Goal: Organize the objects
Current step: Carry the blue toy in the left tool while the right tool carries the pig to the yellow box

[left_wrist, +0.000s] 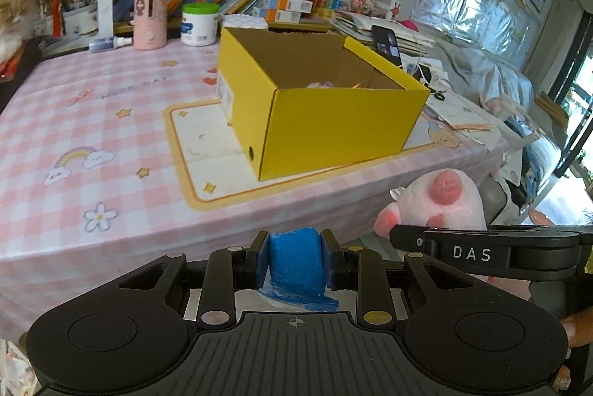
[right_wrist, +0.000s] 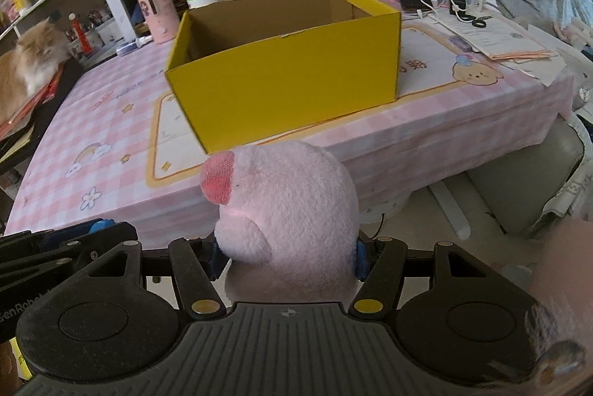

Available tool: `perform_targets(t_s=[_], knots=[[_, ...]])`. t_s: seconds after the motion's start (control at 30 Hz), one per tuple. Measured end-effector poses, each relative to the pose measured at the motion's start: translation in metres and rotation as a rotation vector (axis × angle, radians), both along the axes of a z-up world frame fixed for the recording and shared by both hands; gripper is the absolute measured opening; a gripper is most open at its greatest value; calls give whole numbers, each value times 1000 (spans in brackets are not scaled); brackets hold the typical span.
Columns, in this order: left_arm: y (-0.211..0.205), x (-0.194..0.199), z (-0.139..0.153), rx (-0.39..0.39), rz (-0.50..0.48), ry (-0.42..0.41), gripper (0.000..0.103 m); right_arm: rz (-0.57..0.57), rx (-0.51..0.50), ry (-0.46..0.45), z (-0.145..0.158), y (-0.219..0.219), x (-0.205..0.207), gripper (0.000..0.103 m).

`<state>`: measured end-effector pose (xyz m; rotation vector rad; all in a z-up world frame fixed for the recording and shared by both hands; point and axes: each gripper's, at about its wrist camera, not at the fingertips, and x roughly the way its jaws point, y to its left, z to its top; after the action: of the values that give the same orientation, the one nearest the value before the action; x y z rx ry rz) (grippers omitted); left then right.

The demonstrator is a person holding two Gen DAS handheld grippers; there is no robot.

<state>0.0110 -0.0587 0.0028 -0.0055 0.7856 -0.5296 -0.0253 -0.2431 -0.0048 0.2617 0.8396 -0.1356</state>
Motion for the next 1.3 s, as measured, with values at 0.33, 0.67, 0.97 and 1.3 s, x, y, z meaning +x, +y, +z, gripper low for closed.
perform_targets(t_s=[0.33, 0.67, 0.97, 1.3], knots=[[-29, 15, 7, 8, 7, -40, 27, 25, -1, -1, 3, -27, 27, 59], [-66, 49, 45, -51, 2, -232, 27, 30, -93, -156, 44, -67, 62, 59], [-104, 104, 46, -36, 76, -268, 27, 160, -174, -300, 88, -100, 137, 60], [-123, 149, 18, 79, 128, -149, 27, 307, -151, -148, 45, -105, 203, 61]])
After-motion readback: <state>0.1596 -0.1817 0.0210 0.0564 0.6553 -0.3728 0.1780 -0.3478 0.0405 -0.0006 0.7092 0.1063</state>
